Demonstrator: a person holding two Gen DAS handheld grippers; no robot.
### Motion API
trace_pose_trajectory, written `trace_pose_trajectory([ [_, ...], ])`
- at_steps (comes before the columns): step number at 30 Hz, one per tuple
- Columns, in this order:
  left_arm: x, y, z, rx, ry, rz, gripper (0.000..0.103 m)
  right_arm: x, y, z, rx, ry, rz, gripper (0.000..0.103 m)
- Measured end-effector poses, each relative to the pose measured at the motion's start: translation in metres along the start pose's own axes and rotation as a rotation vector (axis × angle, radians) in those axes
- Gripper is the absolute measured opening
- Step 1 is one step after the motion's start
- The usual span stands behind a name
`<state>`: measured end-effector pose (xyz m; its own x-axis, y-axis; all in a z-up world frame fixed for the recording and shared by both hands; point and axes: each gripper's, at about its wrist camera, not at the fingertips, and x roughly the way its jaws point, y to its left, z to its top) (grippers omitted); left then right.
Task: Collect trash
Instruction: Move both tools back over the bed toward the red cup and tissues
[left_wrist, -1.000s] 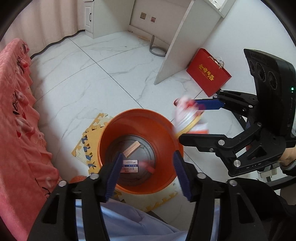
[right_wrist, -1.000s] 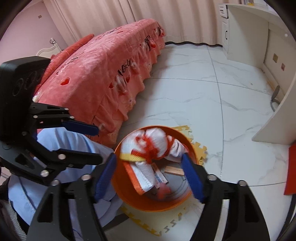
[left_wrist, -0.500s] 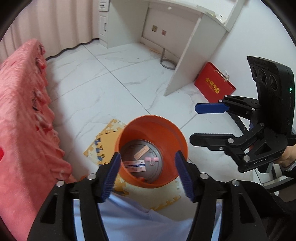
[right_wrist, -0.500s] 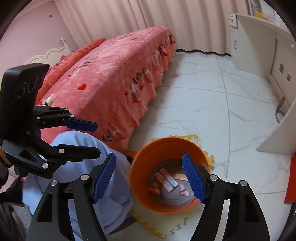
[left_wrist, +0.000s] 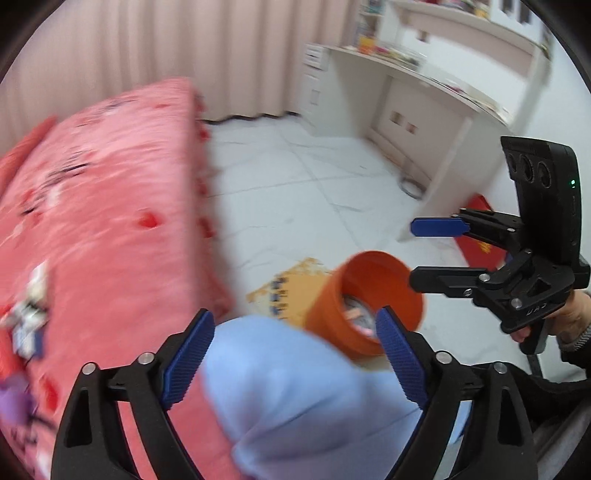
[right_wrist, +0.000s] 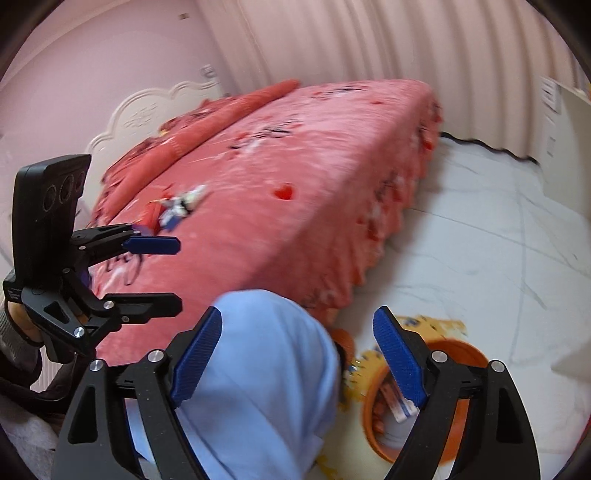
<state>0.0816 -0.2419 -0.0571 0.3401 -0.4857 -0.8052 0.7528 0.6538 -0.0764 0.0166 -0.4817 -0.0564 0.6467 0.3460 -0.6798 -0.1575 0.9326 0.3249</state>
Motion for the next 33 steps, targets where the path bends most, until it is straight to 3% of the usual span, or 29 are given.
trace_pose_trajectory([
  [12, -0.080, 0.103, -0.070, -0.320, -0.060, 0.217, 0.093, 0.075, 0.129, 0.050, -0.202, 0.048, 0.192, 0.086],
  [21, -0.117, 0.171, -0.102, -0.421, -0.082, 0.303, 0.093, 0.130, 0.190, 0.083, -0.289, 0.085, 0.268, 0.086],
  [26, -0.119, 0.196, -0.106, -0.453, -0.103, 0.255, 0.093, 0.157, 0.203, 0.101, -0.311, 0.096, 0.271, 0.085],
  [33, -0.077, 0.217, -0.083, -0.438, -0.103, 0.149, 0.093, 0.201, 0.206, 0.132, -0.311, 0.107, 0.263, 0.085],
])
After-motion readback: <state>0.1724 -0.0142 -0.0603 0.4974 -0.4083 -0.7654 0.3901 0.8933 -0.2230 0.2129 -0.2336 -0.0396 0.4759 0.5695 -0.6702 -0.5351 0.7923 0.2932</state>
